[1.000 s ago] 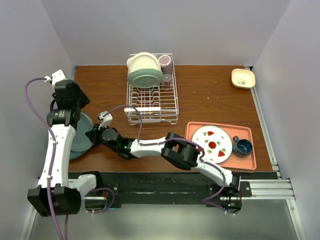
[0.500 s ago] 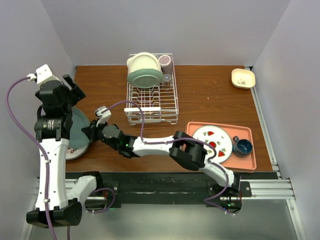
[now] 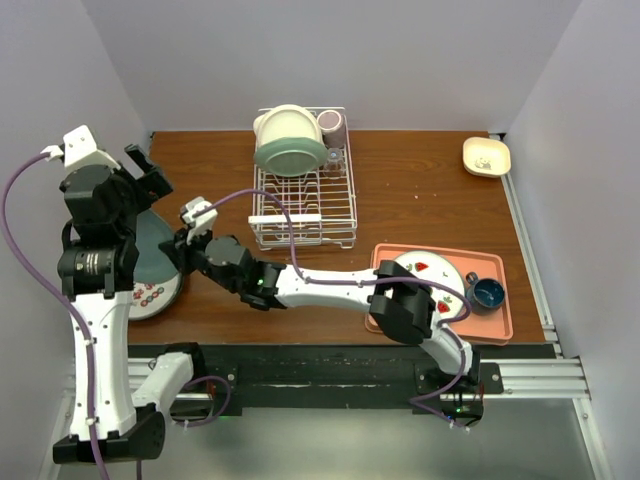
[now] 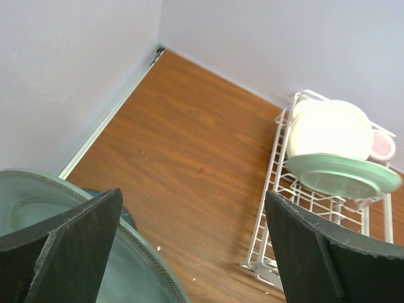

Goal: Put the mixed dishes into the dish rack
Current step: Pass the plate from the left arm to the right, then pass the plate from the right arm to the left

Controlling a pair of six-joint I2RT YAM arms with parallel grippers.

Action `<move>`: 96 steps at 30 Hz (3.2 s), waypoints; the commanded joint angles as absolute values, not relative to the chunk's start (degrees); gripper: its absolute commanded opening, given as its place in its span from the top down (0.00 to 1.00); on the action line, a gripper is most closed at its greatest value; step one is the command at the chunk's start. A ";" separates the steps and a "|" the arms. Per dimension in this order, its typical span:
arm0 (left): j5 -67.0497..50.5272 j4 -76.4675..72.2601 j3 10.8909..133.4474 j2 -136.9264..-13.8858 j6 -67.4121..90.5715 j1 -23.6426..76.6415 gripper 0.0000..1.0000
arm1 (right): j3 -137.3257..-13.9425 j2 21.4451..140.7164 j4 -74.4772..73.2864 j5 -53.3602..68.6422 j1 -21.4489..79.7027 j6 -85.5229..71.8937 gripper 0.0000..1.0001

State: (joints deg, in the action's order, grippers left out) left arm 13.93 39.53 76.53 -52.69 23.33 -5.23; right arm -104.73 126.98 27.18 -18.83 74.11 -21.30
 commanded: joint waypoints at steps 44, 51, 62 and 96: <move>-40.26 -17.06 58.71 -58.62 24.70 -3.96 0.00 | -87.55 89.91 20.02 25.56 30.15 -63.44 1.00; -37.36 -14.16 58.36 -61.08 26.72 -3.96 0.00 | -84.46 88.42 26.80 31.90 30.15 -69.51 1.00; -43.94 -28.28 57.84 -65.65 41.56 -3.96 0.38 | -86.13 90.17 26.46 38.76 30.15 -69.61 1.00; -42.38 -18.99 58.62 -61.88 52.99 -1.14 1.00 | -88.42 97.12 19.25 32.18 30.15 -51.93 0.40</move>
